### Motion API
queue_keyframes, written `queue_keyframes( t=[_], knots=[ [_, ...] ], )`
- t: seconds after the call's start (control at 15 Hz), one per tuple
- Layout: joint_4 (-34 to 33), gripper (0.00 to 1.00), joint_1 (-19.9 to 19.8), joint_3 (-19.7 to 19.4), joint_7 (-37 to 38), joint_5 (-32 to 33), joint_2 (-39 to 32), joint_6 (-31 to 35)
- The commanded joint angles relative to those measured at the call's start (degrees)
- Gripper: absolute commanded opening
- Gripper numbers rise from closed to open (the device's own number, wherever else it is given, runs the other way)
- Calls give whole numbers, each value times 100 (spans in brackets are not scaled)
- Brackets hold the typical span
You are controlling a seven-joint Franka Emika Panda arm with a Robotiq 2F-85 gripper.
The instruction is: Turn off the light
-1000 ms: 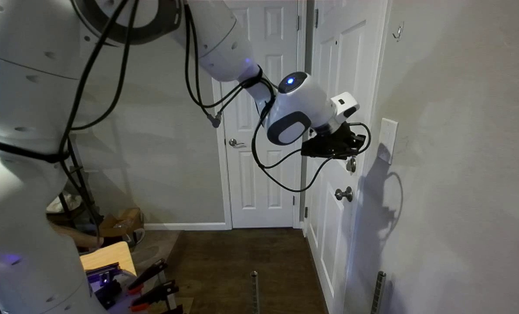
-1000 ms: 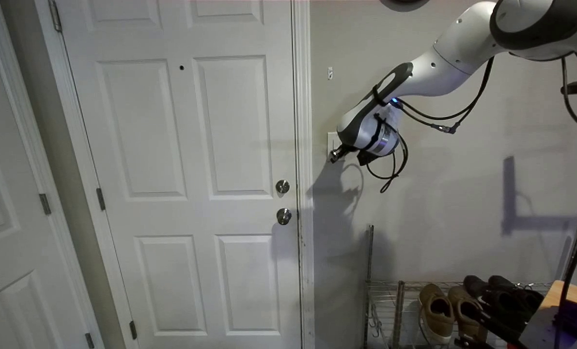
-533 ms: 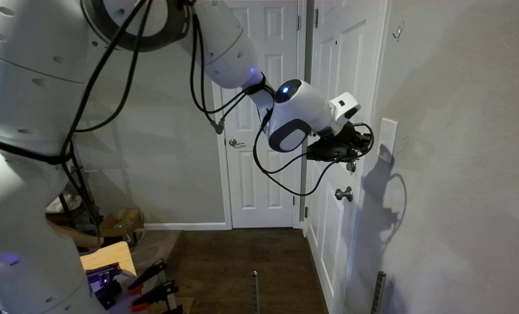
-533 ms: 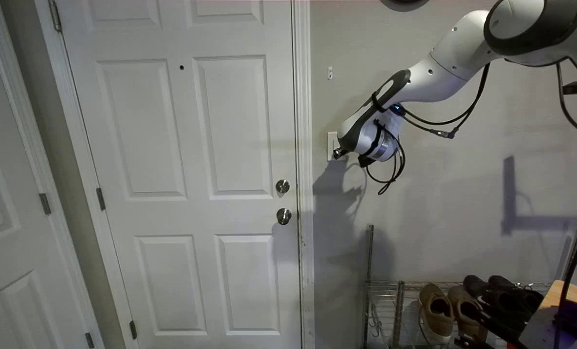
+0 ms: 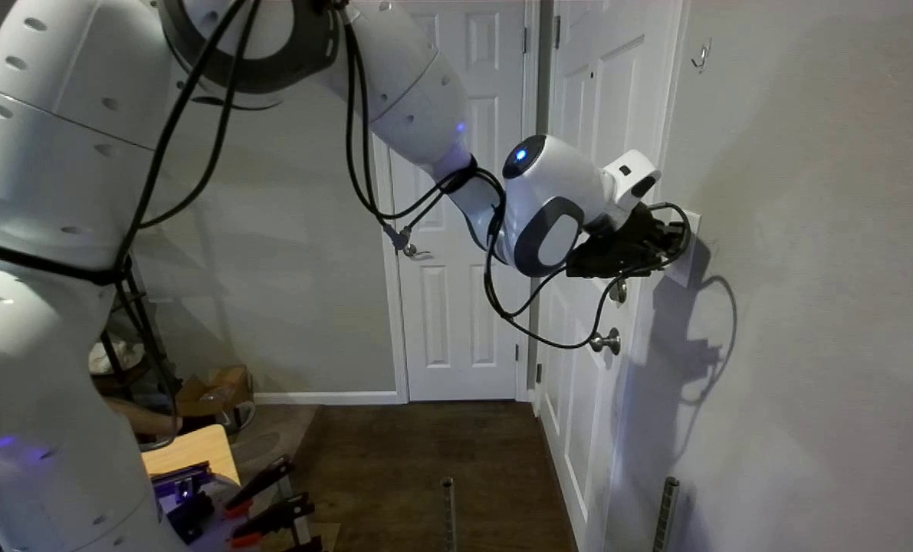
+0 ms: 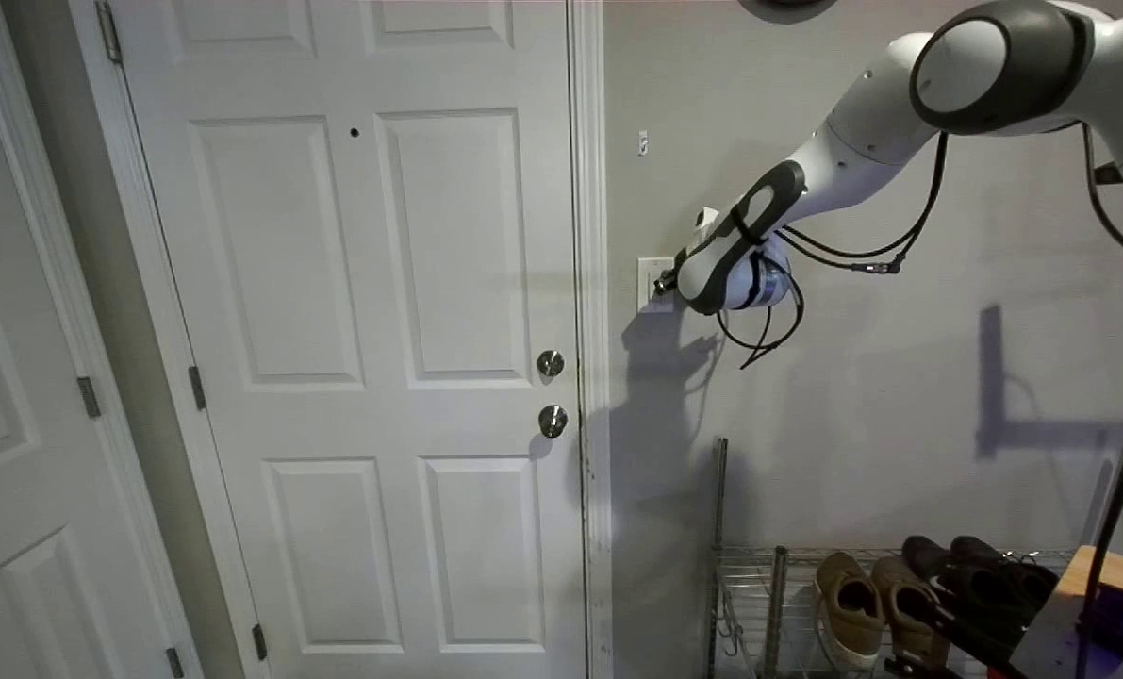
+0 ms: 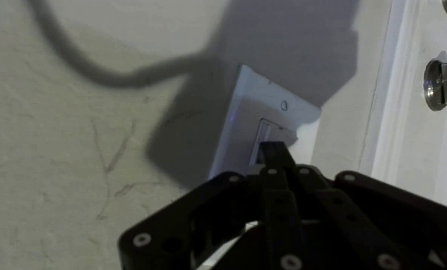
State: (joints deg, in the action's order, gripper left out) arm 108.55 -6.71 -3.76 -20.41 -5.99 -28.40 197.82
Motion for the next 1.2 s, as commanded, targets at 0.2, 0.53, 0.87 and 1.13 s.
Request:
queue_keyframes(
  t=[0.2, 0.53, 0.87, 1.13],
  knots=[
    [-36, 1, 125, -269, 747, 526, -102, -29],
    [389, 1, -356, 465, 766, 559, 208, -137],
    [810, 1, -841, 1244, 718, 649, 392, 13],
    [745, 1, -988, 1350, 661, 523, 348, 8]
  ],
)
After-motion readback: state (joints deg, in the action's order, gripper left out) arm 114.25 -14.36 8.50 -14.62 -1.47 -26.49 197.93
